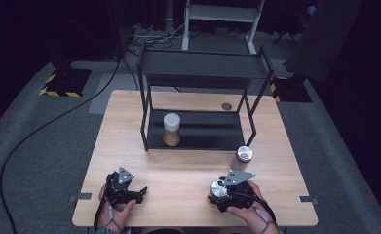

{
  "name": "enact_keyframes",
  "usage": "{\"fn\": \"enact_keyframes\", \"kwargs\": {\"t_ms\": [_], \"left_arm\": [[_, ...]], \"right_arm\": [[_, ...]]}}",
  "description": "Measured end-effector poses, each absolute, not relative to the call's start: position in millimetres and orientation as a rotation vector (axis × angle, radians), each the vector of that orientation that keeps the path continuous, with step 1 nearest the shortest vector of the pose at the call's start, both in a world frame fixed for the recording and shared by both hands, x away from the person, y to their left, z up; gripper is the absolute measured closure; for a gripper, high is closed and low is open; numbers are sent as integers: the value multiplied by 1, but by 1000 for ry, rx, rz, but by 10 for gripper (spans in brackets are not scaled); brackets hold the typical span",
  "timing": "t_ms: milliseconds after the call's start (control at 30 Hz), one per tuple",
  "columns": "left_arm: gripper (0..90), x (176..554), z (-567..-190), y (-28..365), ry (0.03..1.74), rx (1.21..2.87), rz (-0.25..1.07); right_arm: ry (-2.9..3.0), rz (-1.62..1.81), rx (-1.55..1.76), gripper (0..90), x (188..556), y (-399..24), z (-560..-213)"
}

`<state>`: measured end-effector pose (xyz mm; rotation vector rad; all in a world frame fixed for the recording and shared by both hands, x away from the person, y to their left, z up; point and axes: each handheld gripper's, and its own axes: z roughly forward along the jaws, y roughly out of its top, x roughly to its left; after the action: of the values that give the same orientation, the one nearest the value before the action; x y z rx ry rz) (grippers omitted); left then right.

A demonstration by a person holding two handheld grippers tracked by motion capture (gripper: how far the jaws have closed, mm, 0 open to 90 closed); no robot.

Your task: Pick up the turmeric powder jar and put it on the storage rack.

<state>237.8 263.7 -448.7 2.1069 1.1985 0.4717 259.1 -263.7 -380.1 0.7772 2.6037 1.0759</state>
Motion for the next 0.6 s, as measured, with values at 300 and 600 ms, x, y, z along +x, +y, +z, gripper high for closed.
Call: {"fn": "enact_keyframes", "kwargs": {"t_ms": [300,600], "left_arm": [[37,238,-449,264,1199,2106,472],[37,238,-449,264,1198,2108,472]], "right_arm": [[2634,1056,747,308,263,-261,-385],[2639,1033,726,314,262,-258,-382]]}}
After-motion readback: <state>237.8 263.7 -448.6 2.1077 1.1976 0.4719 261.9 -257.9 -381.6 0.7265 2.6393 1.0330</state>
